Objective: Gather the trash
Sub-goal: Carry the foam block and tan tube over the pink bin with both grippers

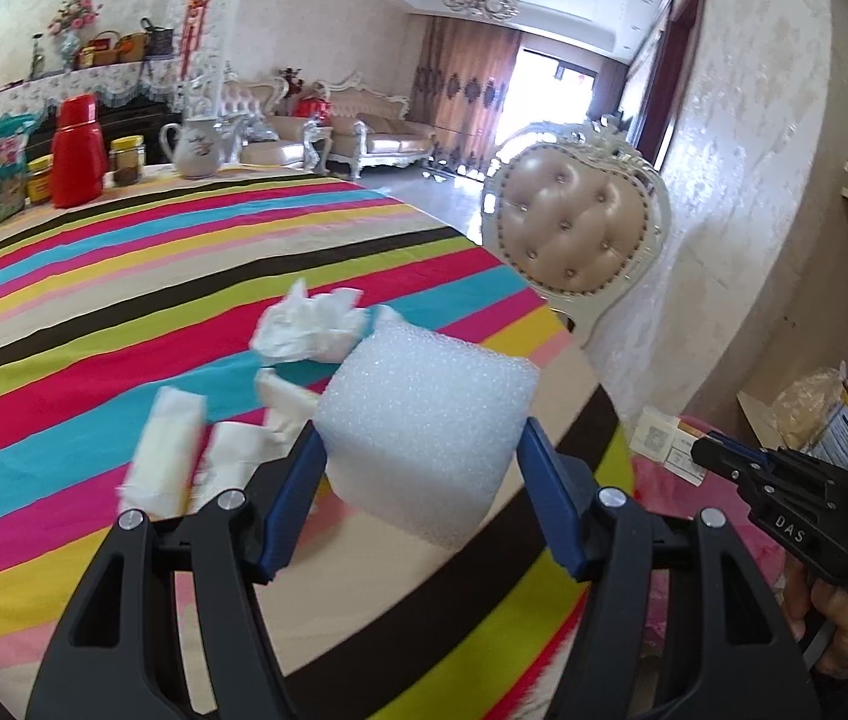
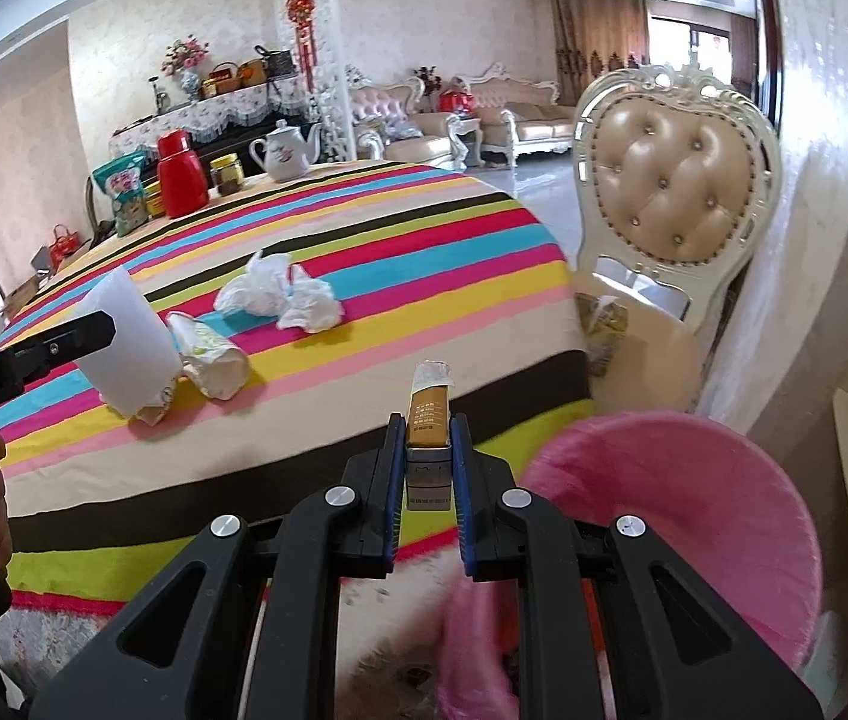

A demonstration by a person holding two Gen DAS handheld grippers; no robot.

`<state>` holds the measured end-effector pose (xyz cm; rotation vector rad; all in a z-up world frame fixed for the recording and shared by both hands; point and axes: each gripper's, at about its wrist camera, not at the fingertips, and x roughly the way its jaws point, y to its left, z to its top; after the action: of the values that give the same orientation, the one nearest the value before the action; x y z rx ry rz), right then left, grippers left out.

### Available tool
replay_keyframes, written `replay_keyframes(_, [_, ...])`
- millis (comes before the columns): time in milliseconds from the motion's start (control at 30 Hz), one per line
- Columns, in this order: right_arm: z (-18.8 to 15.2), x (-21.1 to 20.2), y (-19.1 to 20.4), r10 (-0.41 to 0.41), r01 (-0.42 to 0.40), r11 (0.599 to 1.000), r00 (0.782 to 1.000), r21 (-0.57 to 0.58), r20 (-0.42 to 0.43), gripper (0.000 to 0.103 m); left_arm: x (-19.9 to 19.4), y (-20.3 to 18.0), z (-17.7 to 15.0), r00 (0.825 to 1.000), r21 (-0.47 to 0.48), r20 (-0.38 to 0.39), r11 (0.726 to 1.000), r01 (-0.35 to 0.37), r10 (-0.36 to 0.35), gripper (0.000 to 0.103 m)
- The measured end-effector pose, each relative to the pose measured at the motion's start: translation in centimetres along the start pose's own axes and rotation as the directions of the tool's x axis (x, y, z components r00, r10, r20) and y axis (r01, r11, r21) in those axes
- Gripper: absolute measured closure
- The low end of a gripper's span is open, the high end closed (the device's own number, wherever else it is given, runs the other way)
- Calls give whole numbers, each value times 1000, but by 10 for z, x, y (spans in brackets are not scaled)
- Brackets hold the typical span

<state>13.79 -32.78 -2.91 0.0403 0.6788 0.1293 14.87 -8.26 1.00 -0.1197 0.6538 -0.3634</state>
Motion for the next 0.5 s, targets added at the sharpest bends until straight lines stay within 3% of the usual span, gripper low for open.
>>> replay_keyframes(233, [-10,-15,-33,-54,54,998,999,43,3,88,21,-50,0,996,65,-25,994,82,-81,40])
replay_keyframes(500, [-25,-30,-74,-128,128,987,992,92,-10,88,46,-113,-5,981,139,-66,972,190,-182,40])
